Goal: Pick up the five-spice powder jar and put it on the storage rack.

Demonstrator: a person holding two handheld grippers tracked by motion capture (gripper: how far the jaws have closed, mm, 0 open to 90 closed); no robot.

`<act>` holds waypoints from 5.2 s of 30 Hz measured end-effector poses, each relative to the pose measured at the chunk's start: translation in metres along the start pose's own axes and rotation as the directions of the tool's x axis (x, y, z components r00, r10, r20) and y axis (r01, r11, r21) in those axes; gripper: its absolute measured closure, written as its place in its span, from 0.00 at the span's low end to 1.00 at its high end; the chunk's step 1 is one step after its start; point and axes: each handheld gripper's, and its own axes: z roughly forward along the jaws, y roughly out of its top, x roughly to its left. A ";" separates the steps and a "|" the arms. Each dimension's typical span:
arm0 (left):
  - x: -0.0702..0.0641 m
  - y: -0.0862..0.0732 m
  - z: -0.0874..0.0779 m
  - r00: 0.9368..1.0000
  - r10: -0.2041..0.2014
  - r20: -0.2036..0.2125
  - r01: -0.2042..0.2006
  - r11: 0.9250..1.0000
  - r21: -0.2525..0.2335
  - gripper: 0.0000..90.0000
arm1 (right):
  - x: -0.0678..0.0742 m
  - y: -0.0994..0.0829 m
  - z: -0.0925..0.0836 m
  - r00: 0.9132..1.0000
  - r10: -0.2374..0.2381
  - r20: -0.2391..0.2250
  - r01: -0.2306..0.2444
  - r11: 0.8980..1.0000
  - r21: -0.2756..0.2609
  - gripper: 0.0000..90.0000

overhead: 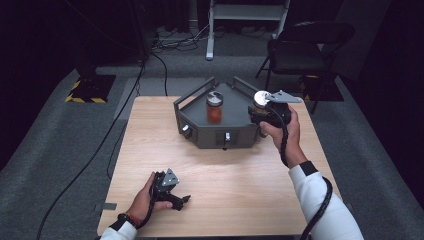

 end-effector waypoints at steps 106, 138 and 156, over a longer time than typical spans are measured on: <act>0.000 0.000 0.000 1.000 -0.001 0.000 0.001 1.000 0.001 0.00 | 0.027 -0.028 0.020 0.998 -0.042 0.044 0.048 0.989 -0.141 0.05; 0.000 0.000 0.000 1.000 0.000 0.001 0.000 1.000 0.001 0.00 | 0.027 -0.117 0.002 0.982 -0.159 -0.107 0.146 0.982 -0.117 0.05; 0.000 0.000 0.000 1.000 0.000 0.001 0.000 1.000 0.001 0.00 | 0.016 -0.148 -0.005 0.950 -0.236 -0.203 0.240 0.971 -0.009 0.05</act>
